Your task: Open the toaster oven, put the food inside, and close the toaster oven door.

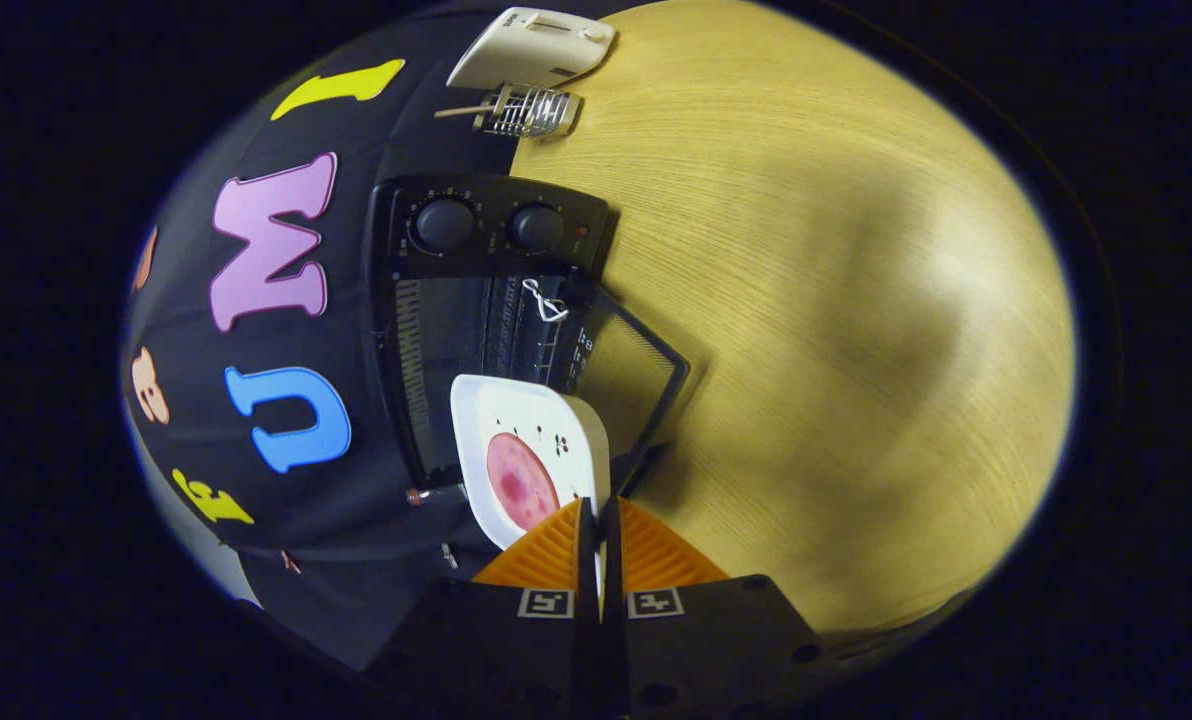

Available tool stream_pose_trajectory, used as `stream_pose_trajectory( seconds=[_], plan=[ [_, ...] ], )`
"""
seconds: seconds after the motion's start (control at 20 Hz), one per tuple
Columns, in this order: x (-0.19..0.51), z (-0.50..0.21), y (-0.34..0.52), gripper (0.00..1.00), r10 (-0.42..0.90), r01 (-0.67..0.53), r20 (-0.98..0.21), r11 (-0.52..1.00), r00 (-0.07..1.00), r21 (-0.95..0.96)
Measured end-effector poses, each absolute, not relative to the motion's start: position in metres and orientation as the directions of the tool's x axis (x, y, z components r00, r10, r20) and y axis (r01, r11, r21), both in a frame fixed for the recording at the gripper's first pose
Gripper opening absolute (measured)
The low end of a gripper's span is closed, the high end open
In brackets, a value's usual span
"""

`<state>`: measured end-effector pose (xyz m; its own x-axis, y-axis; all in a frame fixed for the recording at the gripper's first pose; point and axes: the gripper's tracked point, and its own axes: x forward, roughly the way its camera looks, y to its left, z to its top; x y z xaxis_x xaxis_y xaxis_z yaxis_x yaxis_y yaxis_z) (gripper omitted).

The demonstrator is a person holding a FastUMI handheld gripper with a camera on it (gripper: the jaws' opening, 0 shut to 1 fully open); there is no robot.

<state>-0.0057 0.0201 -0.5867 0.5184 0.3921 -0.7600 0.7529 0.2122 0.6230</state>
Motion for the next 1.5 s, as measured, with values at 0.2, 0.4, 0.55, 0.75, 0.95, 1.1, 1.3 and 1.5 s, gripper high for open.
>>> stream_pose_trajectory(
  seconds=[0.2, 0.4, 0.55, 0.75, 0.95, 1.1, 1.3, 1.5],
  plan=[
    [0.048, -0.603, 0.029, 0.05, 0.299, 0.783, -0.770, 0.102, 0.564, 0.614],
    [0.090, -0.622, 0.042, 0.05, 0.251, 0.798, -0.780, 0.046, 0.573, 0.601],
    [0.120, -0.630, 0.046, 0.05, 0.203, 0.804, -0.785, -0.016, 0.585, 0.595],
    [0.148, -0.640, 0.058, 0.05, 0.163, 0.809, -0.795, -0.046, 0.585, 0.586],
    [0.158, -0.646, 0.073, 0.05, 0.150, 0.814, -0.800, -0.097, 0.581, 0.573],
    [0.155, -0.647, 0.078, 0.05, 0.159, 0.831, -0.816, -0.071, 0.556, 0.552],
    [0.154, -0.641, 0.071, 0.11, 0.168, 0.816, -0.798, -0.112, 0.579, 0.568],
    [0.147, -0.629, 0.071, 0.36, 0.187, 0.805, -0.784, -0.085, 0.592, 0.587]
  ],
)
